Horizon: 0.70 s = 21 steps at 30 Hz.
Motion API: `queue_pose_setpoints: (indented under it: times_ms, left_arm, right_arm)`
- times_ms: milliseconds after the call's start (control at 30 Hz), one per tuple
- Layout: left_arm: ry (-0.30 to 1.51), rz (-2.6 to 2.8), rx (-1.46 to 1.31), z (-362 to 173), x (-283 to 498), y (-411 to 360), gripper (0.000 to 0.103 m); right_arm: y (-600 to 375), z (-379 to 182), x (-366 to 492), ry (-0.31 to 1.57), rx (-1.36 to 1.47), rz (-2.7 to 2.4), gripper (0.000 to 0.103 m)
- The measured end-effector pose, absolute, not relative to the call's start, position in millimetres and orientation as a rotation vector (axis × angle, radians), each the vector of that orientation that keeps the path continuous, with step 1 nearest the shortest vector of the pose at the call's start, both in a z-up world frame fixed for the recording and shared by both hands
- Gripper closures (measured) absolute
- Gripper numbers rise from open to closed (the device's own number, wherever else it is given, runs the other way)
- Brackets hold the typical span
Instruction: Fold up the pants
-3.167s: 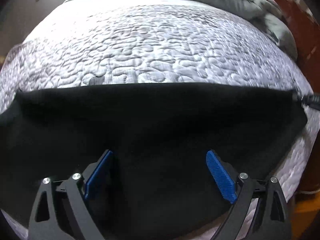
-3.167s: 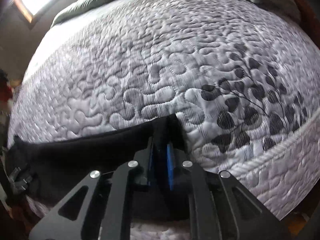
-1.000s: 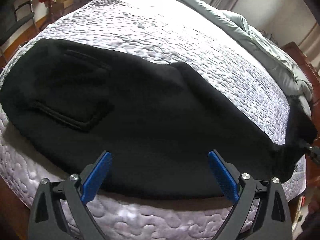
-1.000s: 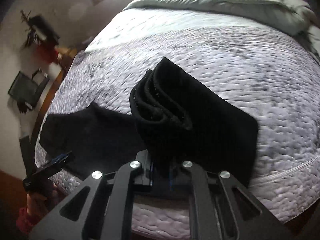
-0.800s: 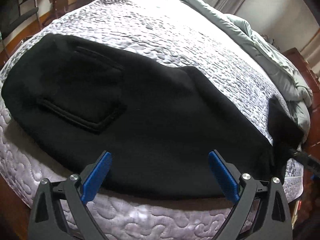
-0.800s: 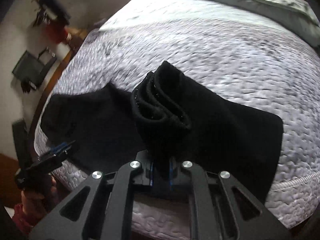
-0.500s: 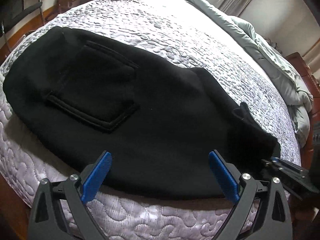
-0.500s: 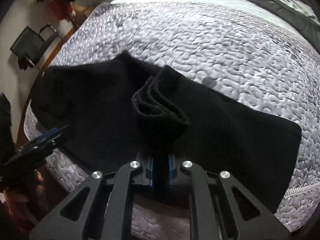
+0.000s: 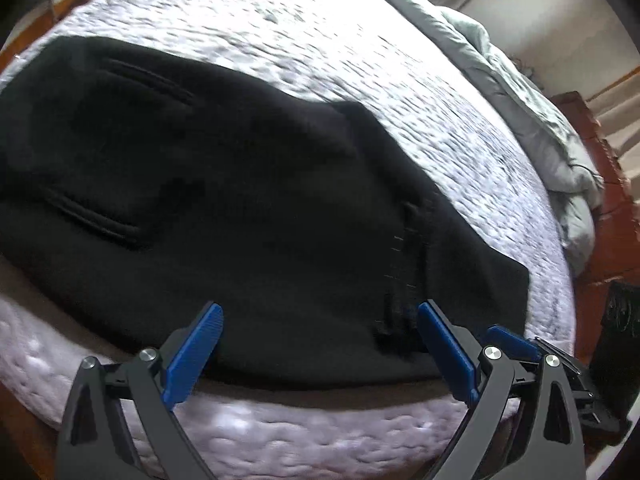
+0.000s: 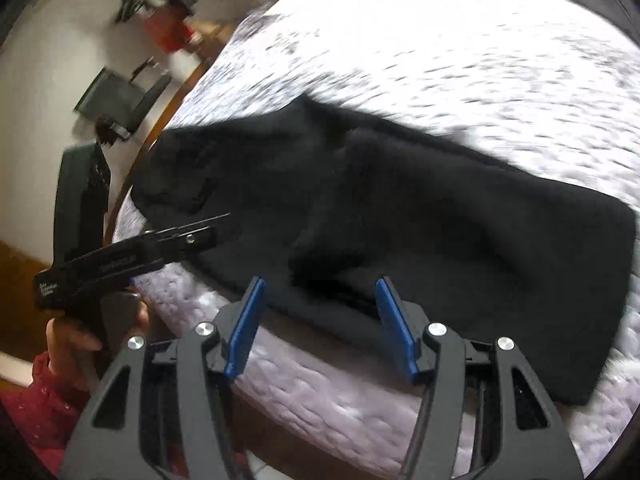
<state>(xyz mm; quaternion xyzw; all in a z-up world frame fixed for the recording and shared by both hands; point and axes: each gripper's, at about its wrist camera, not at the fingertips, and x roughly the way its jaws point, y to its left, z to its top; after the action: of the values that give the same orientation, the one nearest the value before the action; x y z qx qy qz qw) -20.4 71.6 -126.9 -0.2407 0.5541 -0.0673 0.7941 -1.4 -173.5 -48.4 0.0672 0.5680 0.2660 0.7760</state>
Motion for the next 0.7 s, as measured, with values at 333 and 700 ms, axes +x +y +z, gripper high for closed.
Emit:
queue_pose_setpoints:
  times_ms: [333,700]
  left_arm:
    - [1.290,-0.161,-0.353,-144,8,-1,0.005]
    - [1.250,-0.234,-0.386,-138,-7,-2,0.084]
  right_arm:
    - [-278,-51,-15,1.198,0.278,0.326,0.044]
    - [-291,-62,-10,1.203,0.330,0.301,0.043]
